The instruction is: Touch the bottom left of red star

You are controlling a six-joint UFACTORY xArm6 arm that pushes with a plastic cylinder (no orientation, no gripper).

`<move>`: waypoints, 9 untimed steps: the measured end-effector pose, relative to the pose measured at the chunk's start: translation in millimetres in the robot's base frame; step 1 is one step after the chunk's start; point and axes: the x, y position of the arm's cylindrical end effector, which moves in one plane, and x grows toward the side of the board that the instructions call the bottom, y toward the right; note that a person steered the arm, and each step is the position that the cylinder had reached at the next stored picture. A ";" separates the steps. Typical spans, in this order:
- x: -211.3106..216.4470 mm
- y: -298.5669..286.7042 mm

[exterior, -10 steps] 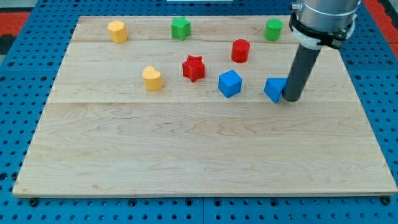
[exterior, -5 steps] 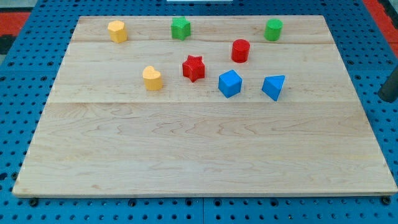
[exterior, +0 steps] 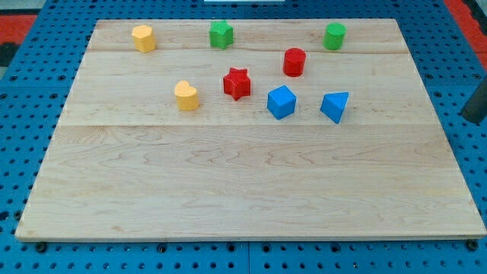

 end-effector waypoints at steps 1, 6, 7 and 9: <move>-0.8 0.1; 27.8 -383.9; -27.1 -378.2; -51.4 -368.2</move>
